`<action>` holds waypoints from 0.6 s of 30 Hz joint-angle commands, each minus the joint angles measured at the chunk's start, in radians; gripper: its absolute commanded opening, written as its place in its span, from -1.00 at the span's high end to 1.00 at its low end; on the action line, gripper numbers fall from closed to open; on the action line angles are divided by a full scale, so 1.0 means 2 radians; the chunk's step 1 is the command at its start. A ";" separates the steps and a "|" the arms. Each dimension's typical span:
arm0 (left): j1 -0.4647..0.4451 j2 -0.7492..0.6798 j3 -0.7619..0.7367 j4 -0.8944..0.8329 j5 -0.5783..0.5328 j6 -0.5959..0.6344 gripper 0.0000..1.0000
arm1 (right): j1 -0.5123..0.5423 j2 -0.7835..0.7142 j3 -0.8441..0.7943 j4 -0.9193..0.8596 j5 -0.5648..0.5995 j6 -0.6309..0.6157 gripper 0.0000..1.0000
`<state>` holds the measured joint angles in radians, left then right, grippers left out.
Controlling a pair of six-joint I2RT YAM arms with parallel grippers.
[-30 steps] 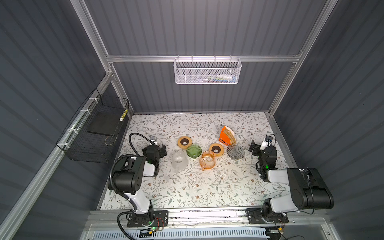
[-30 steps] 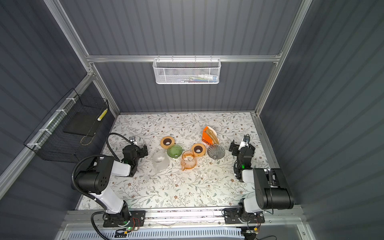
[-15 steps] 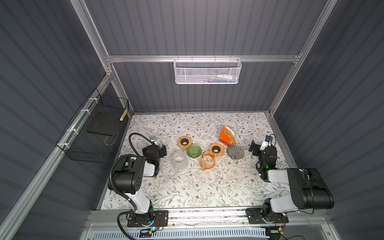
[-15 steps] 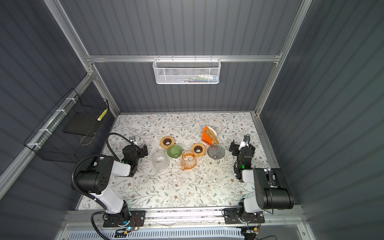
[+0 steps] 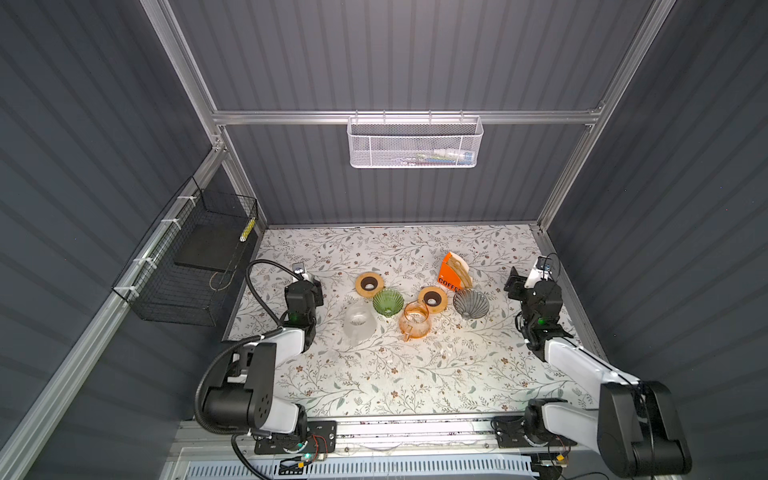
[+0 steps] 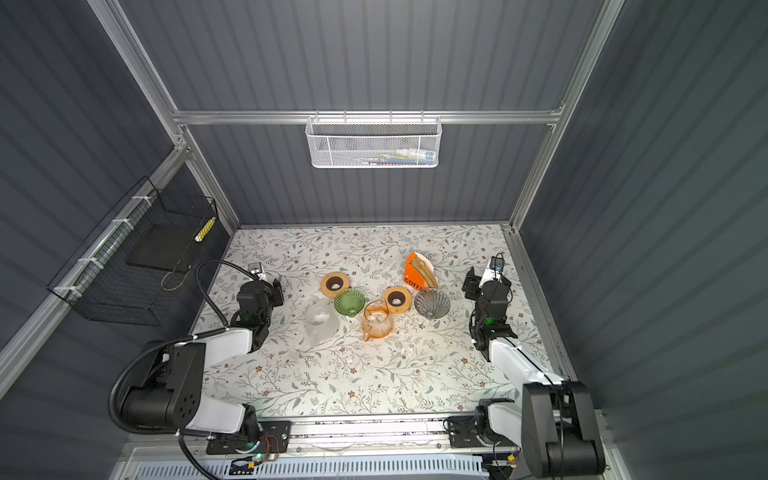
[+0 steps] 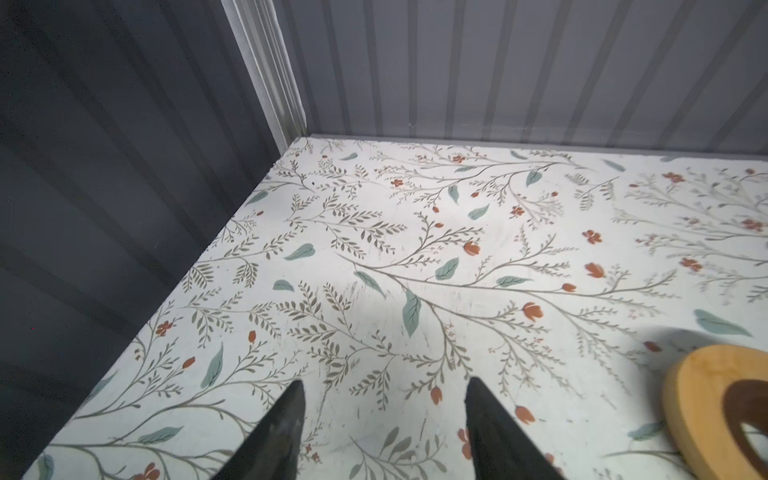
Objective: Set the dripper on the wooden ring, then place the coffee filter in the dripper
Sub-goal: 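Reach the left gripper to the orange glass pitcher handle while the right arm moves forward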
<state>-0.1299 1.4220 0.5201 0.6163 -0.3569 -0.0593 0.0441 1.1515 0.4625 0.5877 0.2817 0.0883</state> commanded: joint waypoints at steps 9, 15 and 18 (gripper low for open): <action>-0.105 -0.113 0.131 -0.283 0.090 -0.100 0.07 | 0.044 -0.075 0.112 -0.266 -0.027 0.062 -0.46; -0.152 -0.177 0.146 -0.387 0.134 -0.139 0.03 | 0.091 -0.081 0.160 -0.349 -0.037 0.079 -0.40; -0.199 -0.184 0.156 -0.431 0.144 -0.150 0.04 | 0.107 -0.091 0.166 -0.382 -0.053 0.093 -0.38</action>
<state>-0.4622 1.0645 0.7979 -0.0803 -0.1276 -0.3042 0.2352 0.9909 0.7731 -0.0517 0.2115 0.2344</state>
